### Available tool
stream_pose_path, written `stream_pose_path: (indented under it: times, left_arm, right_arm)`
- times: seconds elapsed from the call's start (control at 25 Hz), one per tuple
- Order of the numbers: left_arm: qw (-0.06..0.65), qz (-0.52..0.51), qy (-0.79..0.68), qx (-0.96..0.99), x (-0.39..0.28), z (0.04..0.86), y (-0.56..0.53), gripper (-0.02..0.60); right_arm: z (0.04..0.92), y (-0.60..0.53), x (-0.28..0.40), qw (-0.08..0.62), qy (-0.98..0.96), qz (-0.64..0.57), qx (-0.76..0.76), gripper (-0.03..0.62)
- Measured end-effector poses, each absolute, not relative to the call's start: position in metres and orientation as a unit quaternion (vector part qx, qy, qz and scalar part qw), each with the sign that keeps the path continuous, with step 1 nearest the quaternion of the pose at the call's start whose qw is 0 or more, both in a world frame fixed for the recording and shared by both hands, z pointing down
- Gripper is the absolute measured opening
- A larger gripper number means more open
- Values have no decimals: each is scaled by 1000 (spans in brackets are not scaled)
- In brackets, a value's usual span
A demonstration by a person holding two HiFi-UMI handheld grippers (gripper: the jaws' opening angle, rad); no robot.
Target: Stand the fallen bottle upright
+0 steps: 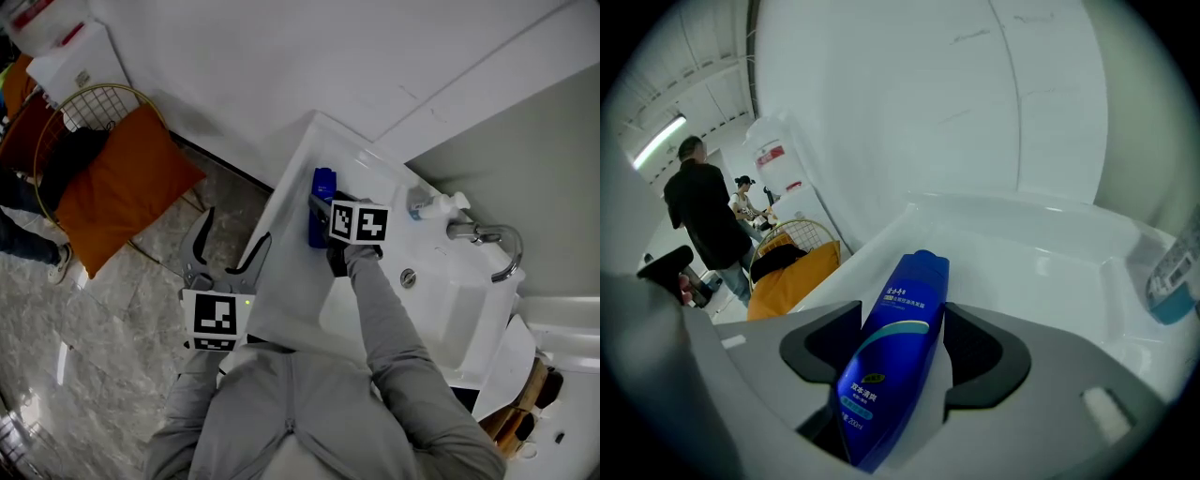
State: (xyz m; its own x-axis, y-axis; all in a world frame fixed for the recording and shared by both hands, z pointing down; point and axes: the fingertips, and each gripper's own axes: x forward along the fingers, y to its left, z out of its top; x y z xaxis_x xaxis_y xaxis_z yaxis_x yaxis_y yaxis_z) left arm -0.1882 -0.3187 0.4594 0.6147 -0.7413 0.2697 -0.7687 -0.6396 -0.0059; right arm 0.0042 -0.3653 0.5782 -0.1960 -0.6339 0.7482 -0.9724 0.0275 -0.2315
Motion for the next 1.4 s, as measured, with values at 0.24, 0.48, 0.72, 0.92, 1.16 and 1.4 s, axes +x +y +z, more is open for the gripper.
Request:
stream_pose_path:
  times: [0.24,0.48,0.72,0.92,1.16,1.4]
  left_arm:
    - [61,121,-423,896,-192,462,-322,422]
    - [66,114,-421,898,-189,462,-320,422]
    - [64,113,-419,898,-189,459,-314,422]
    - [65,116,-423,896,-191,460,-310,422]
    - [63,116,-421,897,-187,459,-304,422]
    - [63,115,-422,897,-183,458,-301,422]
  right_arm:
    - [590,-372,-3,260,-664,429,555,268]
    - [593,-373,-3,294,-648,433,554,284]
    - [589,-374,1,235,-646,463,560,232]
    - [581,-376,-4,196,-655,476,553,184]
    - [575,-370,-14,173,-658,506,530,153]
    - [579,-365,-20,152,-644,552,508,153]
